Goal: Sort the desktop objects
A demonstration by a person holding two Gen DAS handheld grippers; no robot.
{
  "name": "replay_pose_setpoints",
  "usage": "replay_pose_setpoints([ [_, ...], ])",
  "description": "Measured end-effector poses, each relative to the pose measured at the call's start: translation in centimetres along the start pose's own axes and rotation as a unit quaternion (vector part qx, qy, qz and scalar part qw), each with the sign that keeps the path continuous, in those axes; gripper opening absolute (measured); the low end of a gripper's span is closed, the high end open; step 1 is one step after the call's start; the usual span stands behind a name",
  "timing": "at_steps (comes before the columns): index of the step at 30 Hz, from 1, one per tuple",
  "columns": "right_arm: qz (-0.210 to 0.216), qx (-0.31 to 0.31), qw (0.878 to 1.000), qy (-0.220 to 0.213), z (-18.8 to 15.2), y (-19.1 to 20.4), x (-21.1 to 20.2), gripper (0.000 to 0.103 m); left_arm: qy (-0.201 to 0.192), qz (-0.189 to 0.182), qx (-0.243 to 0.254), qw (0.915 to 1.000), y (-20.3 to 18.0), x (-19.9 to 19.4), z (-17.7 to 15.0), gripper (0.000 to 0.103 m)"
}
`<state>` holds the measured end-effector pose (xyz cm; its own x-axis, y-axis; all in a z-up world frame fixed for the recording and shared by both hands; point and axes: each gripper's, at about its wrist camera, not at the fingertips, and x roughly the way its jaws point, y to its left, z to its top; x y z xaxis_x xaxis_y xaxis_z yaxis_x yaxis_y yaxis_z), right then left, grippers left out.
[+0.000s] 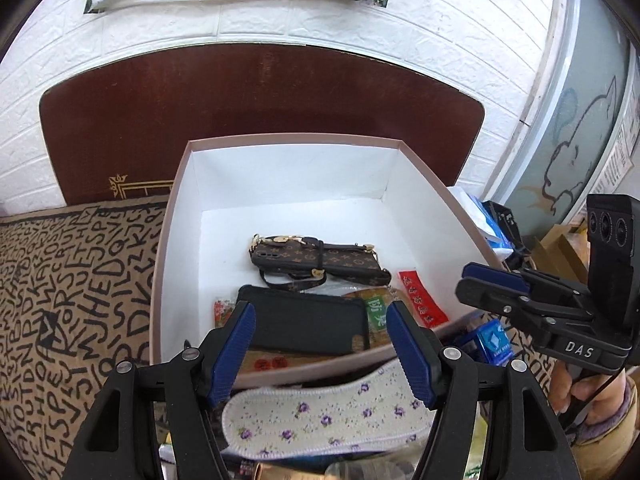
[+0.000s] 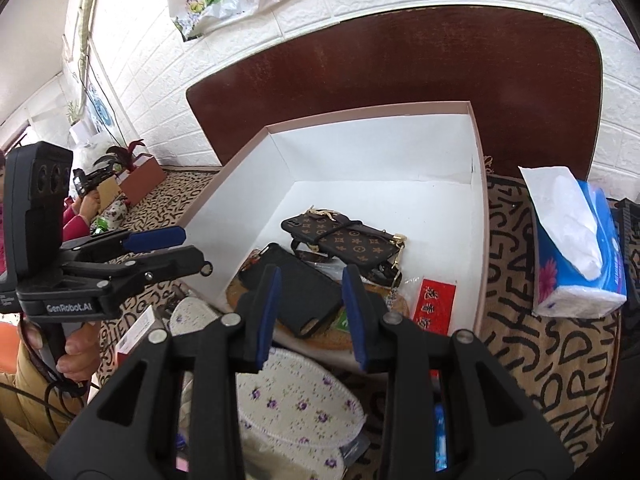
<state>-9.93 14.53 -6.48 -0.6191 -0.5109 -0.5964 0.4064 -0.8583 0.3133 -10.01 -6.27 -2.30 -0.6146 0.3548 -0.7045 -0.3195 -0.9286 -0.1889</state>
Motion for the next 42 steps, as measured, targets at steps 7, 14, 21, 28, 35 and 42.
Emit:
replay_pose_setpoints([
  [7,0.012,-0.001,1.000,0.002,-2.6,0.7,-2.4,0.040,0.005,0.013,0.000,0.9999,1.2,-1.0,-2.6,0.070],
  [14,0.009,0.026,0.999,0.035,-6.4,0.0,-2.6,0.040,0.015,0.015,-0.007,0.9998,2.1,-1.7,-4.6,0.070],
  [21,0.007,0.060,0.996,0.064,-8.6,-0.8,-1.3,0.041,0.047,0.026,-0.013,0.9985,2.7,-0.2,-6.5,0.070],
  [28,0.001,0.079,0.994,0.072,-9.5,-1.6,-0.6,0.047,0.063,0.032,-0.020,0.9973,3.5,1.0,-6.8,0.070],
  [35,0.000,0.098,0.993,0.068,-9.3,-2.2,-0.6,0.052,0.069,0.035,-0.018,0.9969,3.6,1.1,-6.6,0.071],
  [42,-0.002,0.094,0.993,0.065,-8.8,-2.2,0.0,0.052,0.075,0.036,0.000,0.9965,2.8,1.3,-6.8,0.076],
])
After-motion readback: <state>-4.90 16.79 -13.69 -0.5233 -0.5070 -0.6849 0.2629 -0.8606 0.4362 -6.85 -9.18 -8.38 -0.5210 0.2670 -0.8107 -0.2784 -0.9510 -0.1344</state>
